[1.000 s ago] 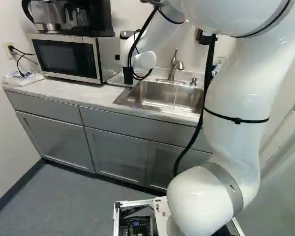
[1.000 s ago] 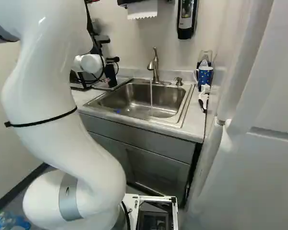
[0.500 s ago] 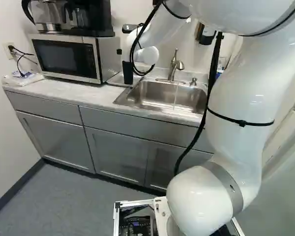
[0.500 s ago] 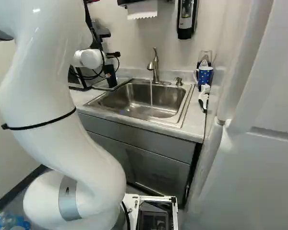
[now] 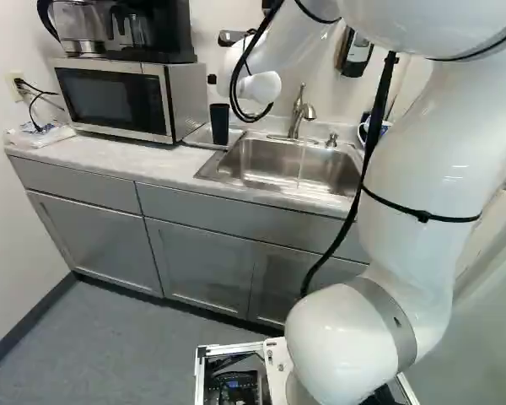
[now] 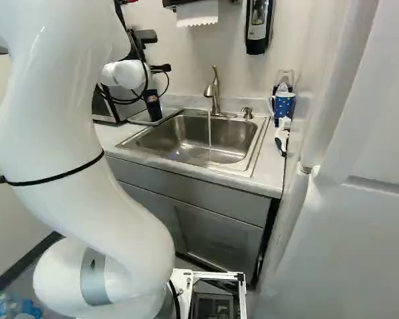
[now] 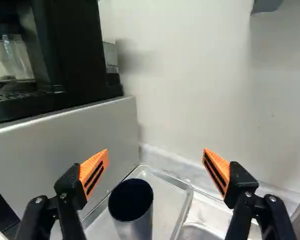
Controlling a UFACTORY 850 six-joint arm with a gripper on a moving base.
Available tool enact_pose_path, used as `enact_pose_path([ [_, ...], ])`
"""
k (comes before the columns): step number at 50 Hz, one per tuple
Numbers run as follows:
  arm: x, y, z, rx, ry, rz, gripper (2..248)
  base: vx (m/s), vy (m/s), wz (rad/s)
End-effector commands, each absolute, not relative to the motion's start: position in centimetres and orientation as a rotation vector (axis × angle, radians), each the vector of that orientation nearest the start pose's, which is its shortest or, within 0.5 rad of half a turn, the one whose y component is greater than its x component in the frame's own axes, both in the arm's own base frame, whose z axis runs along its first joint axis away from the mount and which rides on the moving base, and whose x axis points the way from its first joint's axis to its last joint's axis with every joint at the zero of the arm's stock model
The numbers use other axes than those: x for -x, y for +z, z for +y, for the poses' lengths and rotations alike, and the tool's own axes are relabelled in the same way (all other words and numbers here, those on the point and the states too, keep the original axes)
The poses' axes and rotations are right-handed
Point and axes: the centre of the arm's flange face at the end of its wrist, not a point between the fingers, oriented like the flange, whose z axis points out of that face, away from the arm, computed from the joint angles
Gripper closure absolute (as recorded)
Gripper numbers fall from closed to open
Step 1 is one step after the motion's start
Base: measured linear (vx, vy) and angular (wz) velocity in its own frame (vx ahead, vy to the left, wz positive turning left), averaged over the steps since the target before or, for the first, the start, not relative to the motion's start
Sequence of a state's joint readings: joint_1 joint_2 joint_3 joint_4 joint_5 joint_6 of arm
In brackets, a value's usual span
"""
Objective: Rinse the cup and place it in the tray
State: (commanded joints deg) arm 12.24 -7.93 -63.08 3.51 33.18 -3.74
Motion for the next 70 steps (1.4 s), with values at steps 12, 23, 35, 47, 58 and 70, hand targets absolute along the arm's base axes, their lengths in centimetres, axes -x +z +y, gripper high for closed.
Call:
enact_pose_path([
  [12,-56.5,63.9,10.1,2.181,-2.12,-0.18,3,0.0,0.0,0.0],
  [23,-56.4,64.8,8.4,2.202,-2.128,-0.15,3,0.0,0.0,0.0],
  [35,-56.3,65.9,6.6,2.231,-2.13,-0.117,3,0.0,0.0,0.0],
  [47,-56.2,67.0,4.7,2.25,-2.142,-0.082,3,0.0,0.0,0.0],
  [58,-56.1,67.9,3.1,2.269,-2.151,-0.05,3,0.0,0.0,0.0],
  [70,-56.5,68.7,1.3,2.295,-2.155,-0.014,3,0.0,0.0,0.0],
])
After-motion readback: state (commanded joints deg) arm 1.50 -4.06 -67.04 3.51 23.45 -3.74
